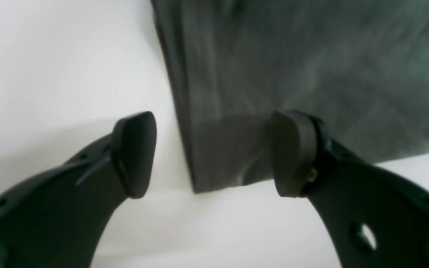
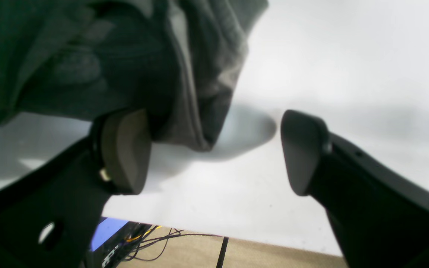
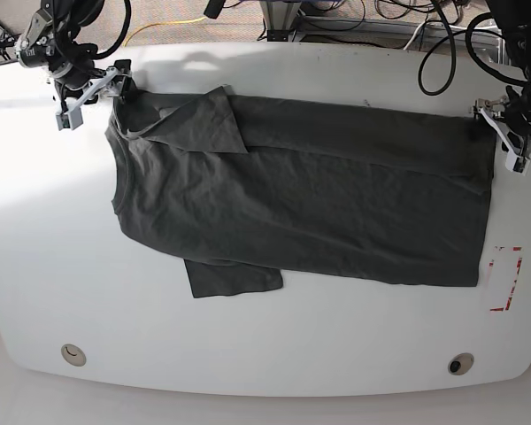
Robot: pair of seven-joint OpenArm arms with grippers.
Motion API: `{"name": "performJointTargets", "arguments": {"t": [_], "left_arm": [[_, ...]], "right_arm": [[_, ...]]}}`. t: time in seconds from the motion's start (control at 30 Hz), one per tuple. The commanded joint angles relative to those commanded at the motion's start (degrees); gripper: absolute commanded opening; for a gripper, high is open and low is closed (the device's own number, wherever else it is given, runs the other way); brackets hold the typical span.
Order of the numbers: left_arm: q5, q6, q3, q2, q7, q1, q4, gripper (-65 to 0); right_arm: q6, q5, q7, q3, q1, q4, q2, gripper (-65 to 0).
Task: Fold the T-shirt properly
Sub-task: 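Move the right gripper to the T-shirt's folded-over corner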
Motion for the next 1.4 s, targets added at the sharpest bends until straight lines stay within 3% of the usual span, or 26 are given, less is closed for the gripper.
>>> {"name": "performJointTargets", "arguments": {"t": [0.2, 0.33, 0.43, 0.5, 0.57, 0.63, 0.8, 1.07, 1.2, 1.37, 1.4], "left_arm": [[2.2, 0.0, 0.0, 0.1, -0.6, -1.7, -3.8, -22.2], [4.9, 0.0, 0.0, 1.2, -2.1, -2.4, -3.6, -37.2], [6.2, 0.0, -0.1, 1.3, -1.9, -2.3, -2.2, -56.7], [6.5, 0.0, -0.2, 1.3, -1.9, -2.1, -1.6, -61.9], [6.2, 0.0, -0.6, 1.3, -1.9, 0.0, 0.3, -62.9], [6.2, 0.0, -1.8, 1.3, -1.9, 2.3, 3.3, -63.1], [6.2, 0.0, -3.3, 3.8, -1.9, 8.1, 10.9, -63.2], [6.2, 0.0, -5.1, 6.1, 1.0, 16.9, 19.1, -62.6], [6.2, 0.0, -5.1, 6.2, 3.0, 19.8, 21.4, -59.9], [6.2, 0.0, -6.9, 6.6, 4.6, 19.9, 21.7, -36.5], [6.3, 0.0, -8.4, 7.6, 4.6, 19.8, 21.6, -30.4]], "right_arm": [[0.00, -0.1, 0.2, -0.3, 1.4, -4.0, -0.4, -14.9], [0.00, -0.1, 0.1, -0.4, 1.2, -5.6, -0.5, -16.8], [0.00, -0.1, -0.2, -0.4, 0.4, -5.6, -0.3, -29.8], [0.00, -0.1, -0.6, -0.4, 0.4, -5.5, -0.3, -37.9], [0.00, 0.1, -3.2, -0.4, -0.5, -5.4, -0.2, -49.0], [0.00, 0.2, -4.3, -0.5, -1.1, -5.0, 0.7, -55.6], [0.00, 0.2, -4.5, -5.0, -3.4, -2.4, 5.1, -59.1], [0.00, 0.1, -4.8, -9.0, -6.1, 0.4, 11.6, -59.0], [0.00, 0.2, -4.8, -9.0, -6.9, 0.4, 12.6, -56.3], [0.00, 0.2, -4.8, -8.7, -7.4, 4.4, 12.2, -26.6], [0.00, 0.2, -4.8, -8.6, -8.2, 6.2, 12.0, -17.8]]}}
